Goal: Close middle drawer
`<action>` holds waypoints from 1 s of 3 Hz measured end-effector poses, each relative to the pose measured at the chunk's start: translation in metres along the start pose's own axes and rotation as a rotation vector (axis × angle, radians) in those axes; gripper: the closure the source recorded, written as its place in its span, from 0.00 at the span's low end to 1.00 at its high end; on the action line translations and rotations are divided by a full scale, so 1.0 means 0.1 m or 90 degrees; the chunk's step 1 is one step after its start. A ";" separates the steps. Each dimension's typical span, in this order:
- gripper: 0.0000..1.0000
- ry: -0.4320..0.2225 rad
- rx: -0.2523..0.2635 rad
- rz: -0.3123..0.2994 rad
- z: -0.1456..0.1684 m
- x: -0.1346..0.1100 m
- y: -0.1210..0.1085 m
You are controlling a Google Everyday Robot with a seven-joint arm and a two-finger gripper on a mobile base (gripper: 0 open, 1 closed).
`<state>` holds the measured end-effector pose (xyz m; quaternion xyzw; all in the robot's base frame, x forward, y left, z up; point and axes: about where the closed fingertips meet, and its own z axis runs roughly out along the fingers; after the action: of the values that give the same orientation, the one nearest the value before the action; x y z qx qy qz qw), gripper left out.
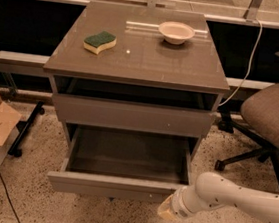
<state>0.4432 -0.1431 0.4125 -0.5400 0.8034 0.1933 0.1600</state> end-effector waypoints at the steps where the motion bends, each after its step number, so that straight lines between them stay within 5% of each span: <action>1: 1.00 -0.016 0.027 -0.042 0.11 -0.21 -0.16; 2: 1.00 -0.038 0.048 -0.075 0.34 -0.39 -0.43; 3: 1.00 -0.038 0.048 -0.075 0.34 -0.39 -0.42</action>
Offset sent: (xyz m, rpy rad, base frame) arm 0.1084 0.0542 -0.0382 0.0510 -0.2295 0.0829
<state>0.4983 -0.1101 0.3954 -0.5738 0.7719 0.1694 0.2151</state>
